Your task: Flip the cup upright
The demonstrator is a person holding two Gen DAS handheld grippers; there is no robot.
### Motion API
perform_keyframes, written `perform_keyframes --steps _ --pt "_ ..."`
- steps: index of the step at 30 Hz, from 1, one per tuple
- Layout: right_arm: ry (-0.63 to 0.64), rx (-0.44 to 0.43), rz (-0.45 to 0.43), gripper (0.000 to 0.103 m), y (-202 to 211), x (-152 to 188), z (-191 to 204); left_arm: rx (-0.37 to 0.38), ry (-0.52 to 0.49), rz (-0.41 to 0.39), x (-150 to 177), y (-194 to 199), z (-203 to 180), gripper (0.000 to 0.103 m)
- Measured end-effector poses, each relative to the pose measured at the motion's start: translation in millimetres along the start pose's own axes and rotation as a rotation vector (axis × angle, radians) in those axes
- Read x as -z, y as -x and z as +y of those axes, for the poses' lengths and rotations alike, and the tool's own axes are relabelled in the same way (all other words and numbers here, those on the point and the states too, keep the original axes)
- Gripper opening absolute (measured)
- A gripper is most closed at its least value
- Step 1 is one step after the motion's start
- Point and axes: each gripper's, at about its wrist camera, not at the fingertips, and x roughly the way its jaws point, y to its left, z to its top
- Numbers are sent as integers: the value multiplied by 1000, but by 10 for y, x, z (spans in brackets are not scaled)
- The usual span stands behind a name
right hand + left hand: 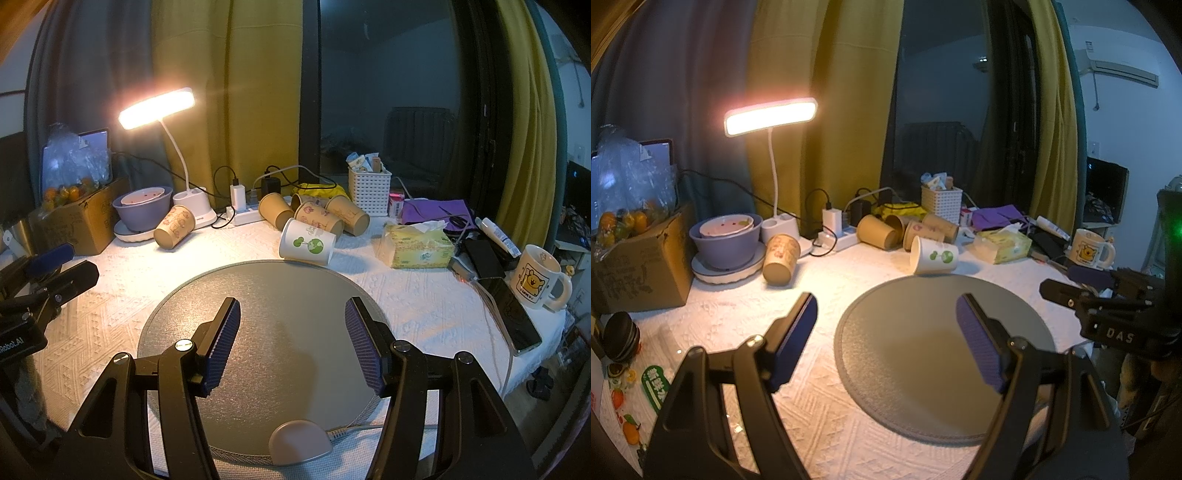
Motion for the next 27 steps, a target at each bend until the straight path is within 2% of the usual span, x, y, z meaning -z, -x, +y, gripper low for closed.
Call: perform_keyframes --steps 27 --pt "1 0 0 62 -2 2 7 2 0 -2 -7 6 -38 79"
